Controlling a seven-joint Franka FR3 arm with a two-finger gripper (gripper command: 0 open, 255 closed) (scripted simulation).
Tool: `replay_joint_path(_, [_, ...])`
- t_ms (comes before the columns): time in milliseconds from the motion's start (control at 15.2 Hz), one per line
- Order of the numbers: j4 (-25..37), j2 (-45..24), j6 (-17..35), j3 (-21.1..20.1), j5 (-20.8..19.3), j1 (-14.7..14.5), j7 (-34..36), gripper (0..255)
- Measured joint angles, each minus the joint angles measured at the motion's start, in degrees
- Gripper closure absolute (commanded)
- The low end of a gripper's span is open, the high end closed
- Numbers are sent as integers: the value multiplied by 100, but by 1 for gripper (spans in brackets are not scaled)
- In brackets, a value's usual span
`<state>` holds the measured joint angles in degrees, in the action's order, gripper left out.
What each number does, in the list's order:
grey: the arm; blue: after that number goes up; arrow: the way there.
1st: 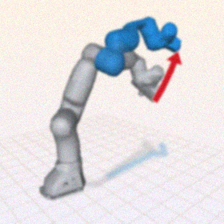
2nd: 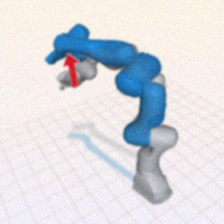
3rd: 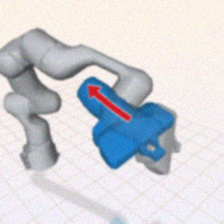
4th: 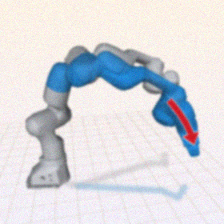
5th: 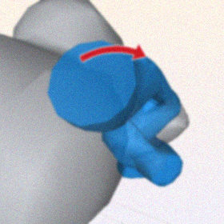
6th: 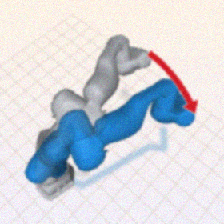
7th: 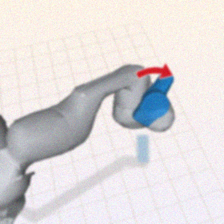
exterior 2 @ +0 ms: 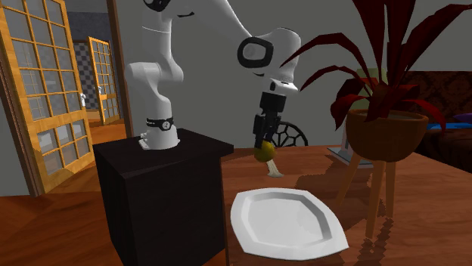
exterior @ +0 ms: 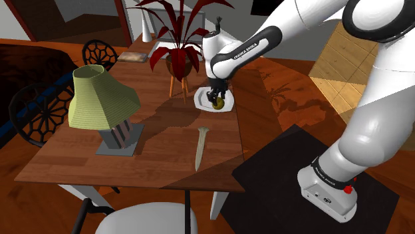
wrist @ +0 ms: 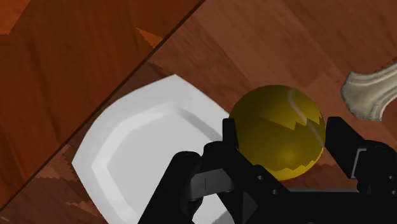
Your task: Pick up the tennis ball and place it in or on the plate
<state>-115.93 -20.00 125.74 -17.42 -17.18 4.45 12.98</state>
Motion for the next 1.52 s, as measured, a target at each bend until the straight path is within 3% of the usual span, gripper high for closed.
replay_joint_path(858, [3091, -1834, -1096, 461, -180, 363, -1191, 255])
replay_joint_path(1518, [3196, -2360, -687, 550, -300, 322, -1111, 255])
